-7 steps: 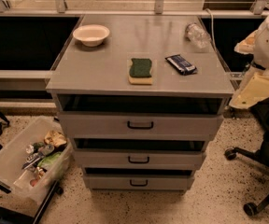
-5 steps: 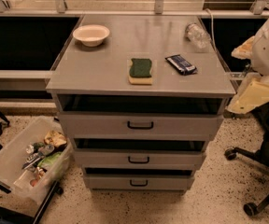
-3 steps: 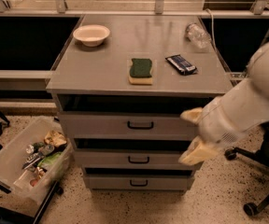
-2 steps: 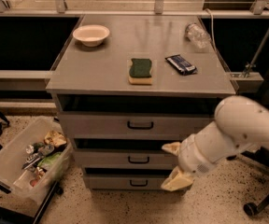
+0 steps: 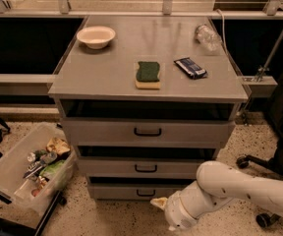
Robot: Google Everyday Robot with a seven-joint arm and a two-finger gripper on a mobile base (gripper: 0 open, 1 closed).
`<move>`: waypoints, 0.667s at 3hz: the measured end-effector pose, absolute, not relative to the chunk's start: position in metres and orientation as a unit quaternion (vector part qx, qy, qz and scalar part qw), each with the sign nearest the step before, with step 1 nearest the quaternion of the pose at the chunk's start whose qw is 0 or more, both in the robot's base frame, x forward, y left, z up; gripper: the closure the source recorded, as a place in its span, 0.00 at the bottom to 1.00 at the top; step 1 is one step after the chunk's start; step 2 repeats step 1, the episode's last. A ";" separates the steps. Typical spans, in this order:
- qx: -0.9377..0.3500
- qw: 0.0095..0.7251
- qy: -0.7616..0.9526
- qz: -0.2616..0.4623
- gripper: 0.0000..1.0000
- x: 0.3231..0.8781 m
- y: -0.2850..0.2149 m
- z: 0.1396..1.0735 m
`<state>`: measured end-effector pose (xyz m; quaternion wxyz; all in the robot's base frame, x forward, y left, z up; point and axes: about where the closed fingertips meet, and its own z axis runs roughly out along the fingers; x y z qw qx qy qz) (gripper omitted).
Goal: Open middle drawer
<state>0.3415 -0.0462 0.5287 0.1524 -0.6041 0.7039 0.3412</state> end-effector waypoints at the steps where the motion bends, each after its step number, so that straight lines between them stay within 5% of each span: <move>1: -0.604 0.152 0.704 0.341 0.00 0.341 -0.046 0.529; 2: -0.604 0.152 0.704 0.341 0.00 0.341 -0.046 0.529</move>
Offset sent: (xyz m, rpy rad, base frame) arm 0.0000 0.0000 0.0000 0.0000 0.0000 0.0000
